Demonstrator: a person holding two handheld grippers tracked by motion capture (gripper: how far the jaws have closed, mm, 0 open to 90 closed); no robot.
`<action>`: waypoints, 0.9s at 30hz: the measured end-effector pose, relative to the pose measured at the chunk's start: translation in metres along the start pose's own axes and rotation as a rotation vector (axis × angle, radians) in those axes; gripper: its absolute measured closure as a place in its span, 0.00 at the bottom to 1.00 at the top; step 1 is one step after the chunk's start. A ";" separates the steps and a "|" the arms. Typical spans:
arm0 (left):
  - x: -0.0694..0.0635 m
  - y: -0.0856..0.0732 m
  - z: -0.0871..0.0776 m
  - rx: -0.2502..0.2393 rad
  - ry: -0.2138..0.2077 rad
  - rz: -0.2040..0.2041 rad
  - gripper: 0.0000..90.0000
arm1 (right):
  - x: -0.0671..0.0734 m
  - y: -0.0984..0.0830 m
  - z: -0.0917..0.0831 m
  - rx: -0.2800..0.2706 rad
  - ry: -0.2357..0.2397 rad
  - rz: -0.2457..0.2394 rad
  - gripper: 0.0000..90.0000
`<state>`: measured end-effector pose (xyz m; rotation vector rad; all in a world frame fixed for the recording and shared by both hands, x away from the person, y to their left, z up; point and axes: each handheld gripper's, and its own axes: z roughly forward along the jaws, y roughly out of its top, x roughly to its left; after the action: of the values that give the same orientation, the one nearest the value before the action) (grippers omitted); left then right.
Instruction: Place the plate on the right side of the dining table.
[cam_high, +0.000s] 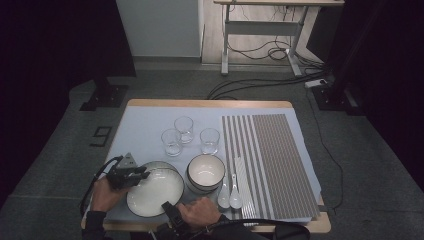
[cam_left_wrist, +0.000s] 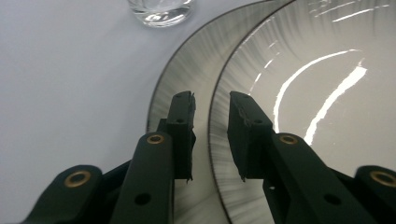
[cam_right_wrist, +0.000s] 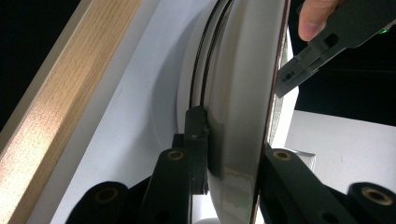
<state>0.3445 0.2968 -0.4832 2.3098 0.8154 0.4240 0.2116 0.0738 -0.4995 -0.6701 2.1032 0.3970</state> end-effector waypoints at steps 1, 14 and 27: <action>0.001 0.000 -0.001 -0.003 0.007 -0.003 0.77 | 0.000 0.000 0.000 0.000 -0.002 -0.004 0.87; 0.013 -0.008 -0.022 -0.109 0.086 -0.073 0.49 | -0.004 0.001 -0.003 -0.009 -0.039 -0.019 0.87; 0.035 -0.034 -0.045 -0.183 0.210 -0.225 0.20 | -0.016 -0.002 -0.009 0.001 -0.059 -0.012 0.87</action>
<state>0.3339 0.3612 -0.4693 2.0017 1.0786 0.6192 0.2147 0.0729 -0.4817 -0.6623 2.0431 0.4047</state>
